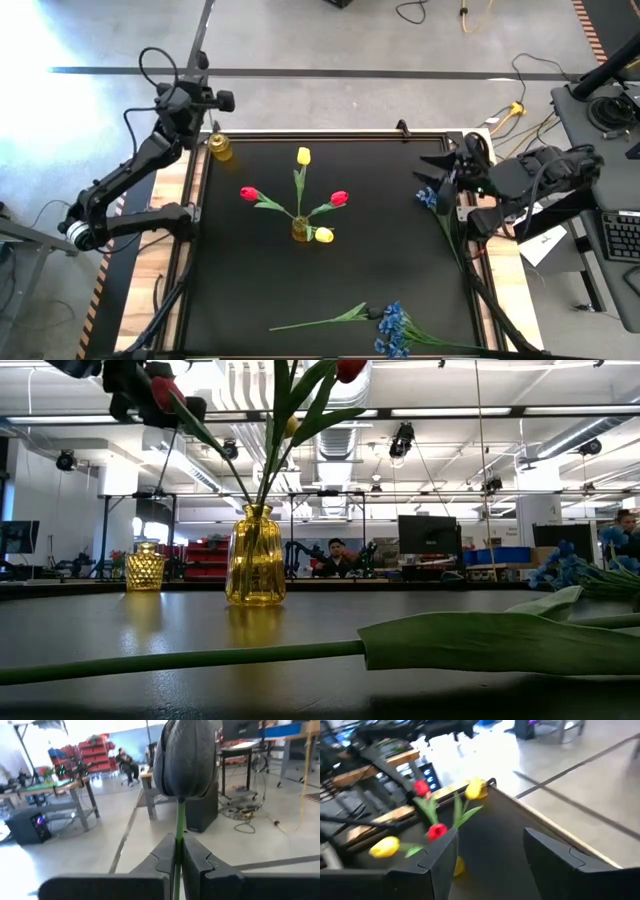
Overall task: Sort flowers into vase by color
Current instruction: Put the left black tulip into the top vase
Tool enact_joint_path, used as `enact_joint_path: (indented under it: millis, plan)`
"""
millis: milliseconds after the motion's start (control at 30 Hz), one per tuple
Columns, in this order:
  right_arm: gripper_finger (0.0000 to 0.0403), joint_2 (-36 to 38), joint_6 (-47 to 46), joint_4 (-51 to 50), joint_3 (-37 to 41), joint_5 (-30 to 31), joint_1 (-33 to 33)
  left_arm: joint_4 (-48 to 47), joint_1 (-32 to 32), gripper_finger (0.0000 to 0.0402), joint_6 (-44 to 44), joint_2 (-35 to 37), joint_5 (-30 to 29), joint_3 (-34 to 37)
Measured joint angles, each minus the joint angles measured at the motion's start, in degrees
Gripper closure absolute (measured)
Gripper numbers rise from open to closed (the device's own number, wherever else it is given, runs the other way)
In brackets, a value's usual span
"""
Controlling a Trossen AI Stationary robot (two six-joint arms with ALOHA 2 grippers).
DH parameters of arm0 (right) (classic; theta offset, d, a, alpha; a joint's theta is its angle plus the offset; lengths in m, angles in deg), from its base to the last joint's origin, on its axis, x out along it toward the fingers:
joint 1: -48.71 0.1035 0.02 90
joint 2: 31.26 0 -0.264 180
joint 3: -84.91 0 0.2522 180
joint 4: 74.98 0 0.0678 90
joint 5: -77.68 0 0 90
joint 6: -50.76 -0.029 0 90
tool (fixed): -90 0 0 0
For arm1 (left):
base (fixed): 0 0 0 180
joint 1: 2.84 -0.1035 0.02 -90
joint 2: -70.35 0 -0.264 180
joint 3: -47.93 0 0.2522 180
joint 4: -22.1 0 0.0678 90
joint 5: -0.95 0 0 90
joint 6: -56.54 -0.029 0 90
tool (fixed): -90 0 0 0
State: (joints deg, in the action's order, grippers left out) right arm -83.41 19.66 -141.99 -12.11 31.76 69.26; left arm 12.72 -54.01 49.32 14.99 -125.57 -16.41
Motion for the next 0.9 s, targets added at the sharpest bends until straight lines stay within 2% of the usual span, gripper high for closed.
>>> enact_joint_path:
  millis: [233,367,500,667,800,900]
  plan:
    - [0.0188,0.0,2.8,0.0,-0.6,1.6,-4.3,1.0,0.1,0.0401,1.7,-0.8,-1.9,1.2]
    - [0.0188,0.0,3.8,0.0,-0.6,1.5,-6.0,3.2,0.1,0.0401,0.6,-2.8,-4.6,1.2]
    - [0.0188,-0.1,4.8,0.4,-0.6,1.5,-7.0,3.9,0.1,0.0401,1.5,-5.3,-4.8,1.2]
    - [0.0188,-0.1,5.6,1.4,-0.6,1.5,-7.3,1.1,0.0,0.0401,5.8,-8.6,-5.0,1.2]
    - [0.0188,-0.1,5.6,1.3,-0.6,1.5,-7.3,-6.1,0.0,0.0400,15.0,-9.9,-6.9,0.5]
    - [0.0188,-0.1,5.3,1.3,-0.6,1.5,-7.3,-9.7,-0.1,0.0388,16.7,-10.1,-7.0,-0.4]
